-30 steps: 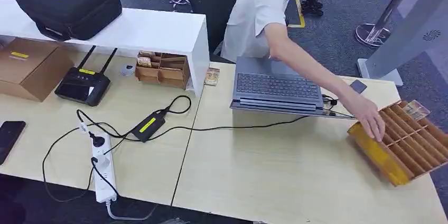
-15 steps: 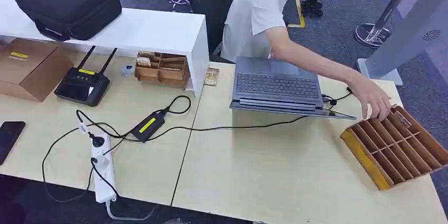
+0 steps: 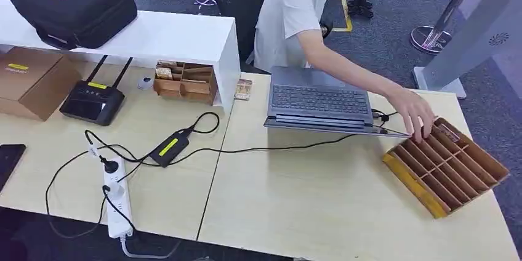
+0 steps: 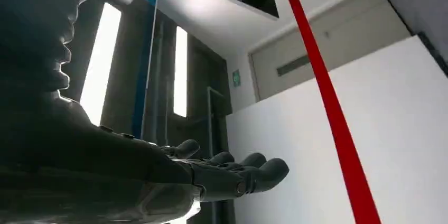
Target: Pass the card to the sensor for recognition and then transmit it.
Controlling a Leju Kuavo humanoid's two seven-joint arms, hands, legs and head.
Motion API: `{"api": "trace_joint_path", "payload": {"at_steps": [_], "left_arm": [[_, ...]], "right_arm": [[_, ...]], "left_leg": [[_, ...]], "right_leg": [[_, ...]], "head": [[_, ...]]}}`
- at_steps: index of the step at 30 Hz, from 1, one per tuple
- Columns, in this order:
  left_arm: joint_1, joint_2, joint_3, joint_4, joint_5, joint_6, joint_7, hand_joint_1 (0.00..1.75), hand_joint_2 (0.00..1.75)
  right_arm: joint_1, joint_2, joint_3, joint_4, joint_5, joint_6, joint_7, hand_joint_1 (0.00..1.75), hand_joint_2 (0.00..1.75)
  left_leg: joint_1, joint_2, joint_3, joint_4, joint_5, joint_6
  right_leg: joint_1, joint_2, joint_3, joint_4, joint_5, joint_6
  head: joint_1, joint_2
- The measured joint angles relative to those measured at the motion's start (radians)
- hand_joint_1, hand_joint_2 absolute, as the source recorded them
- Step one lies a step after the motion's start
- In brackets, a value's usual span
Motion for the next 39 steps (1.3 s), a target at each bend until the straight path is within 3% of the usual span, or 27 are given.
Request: {"api": "trace_joint_path", "payload": {"at_steps": [8,15,17,20,26,34,35,36,37,39], "left_arm": [[-0.001,0.005,0.002,0.0,0.019,-0.023,0.006,0.0,1.75],[-0.003,0.01,0.011,0.0,0.026,-0.051,0.013,0.0,1.75],[-0.003,0.01,0.013,0.0,0.026,-0.054,0.013,0.0,1.75],[-0.007,0.01,0.013,0.0,0.025,-0.061,0.015,0.0,1.75],[-0.007,0.013,0.013,0.0,0.025,-0.061,0.015,0.0,1.75],[-0.009,0.018,0.013,0.0,0.025,-0.061,0.015,0.0,1.75],[-0.01,0.018,0.013,0.0,0.026,-0.062,0.015,0.0,0.0],[-0.012,0.018,0.011,0.0,0.029,-0.063,0.015,0.0,0.0],[-0.015,0.019,0.007,0.0,0.032,-0.063,0.016,0.0,1.75],[-0.025,0.019,-0.001,0.0,0.031,-0.063,0.019,0.0,1.75]], "right_arm": [[-0.028,0.133,-0.004,-0.039,0.0,0.031,0.0,0.0,1.75],[-0.133,0.233,0.009,0.112,0.0,-0.048,0.0,0.0,1.75],[-0.158,0.247,0.01,0.151,0.0,-0.071,0.0,0.0,1.75],[-0.221,0.265,0.01,0.278,0.0,-0.162,0.0,0.0,1.75],[-0.284,0.291,0.01,0.402,0.0,-0.171,0.0,0.0,1.75],[-0.309,0.296,0.01,0.462,0.0,-0.172,0.0,0.0,1.75],[-0.314,0.298,0.01,0.47,0.0,-0.171,0.0,0.0,1.75],[-0.32,0.308,0.008,0.476,0.0,-0.167,0.0,0.0,1.75],[-0.329,0.321,0.003,0.483,0.0,-0.169,0.0,0.0,1.75],[-0.355,0.351,-0.01,0.509,0.0,-0.19,0.0,0.0,1.75]], "left_leg": [[0.001,0.002,0.002,0.0,0.0,0.0],[0.001,0.003,0.003,0.0,0.001,-0.001],[0.001,0.003,0.003,0.0,0.001,-0.001],[0.001,0.004,0.003,0.0,0.001,-0.001],[0.001,0.004,0.003,0.0,0.001,-0.001],[0.001,0.004,0.003,0.0,0.001,-0.001],[0.001,0.004,0.003,0.0,0.001,-0.001],[0.001,0.004,0.003,0.0,0.001,-0.001],[0.001,0.004,0.003,0.0,0.001,-0.001],[0.001,0.004,0.003,0.0,0.002,-0.003]], "right_leg": [[0.001,0.001,0.001,0.0,0.001,-0.001],[0.001,0.002,0.001,0.002,0.001,-0.002],[0.001,0.002,0.001,0.002,0.001,-0.002],[0.001,0.004,0.001,0.002,0.001,-0.003],[0.001,0.003,0.001,0.002,0.001,-0.003],[0.001,0.003,0.001,0.002,0.001,-0.003],[0.001,0.003,0.001,0.002,0.001,-0.003],[0.001,0.004,0.001,0.002,0.001,-0.003],[0.002,0.004,0.001,0.002,0.001,-0.003],[0.002,0.004,0.001,0.002,0.002,-0.003]], "head": [[0.001,0.0],[0.001,0.0],[0.001,0.0],[0.0,0.0],[0.001,0.0],[0.001,0.0],[0.001,0.0],[0.001,0.0],[0.001,0.0],[0.001,0.0]]}}
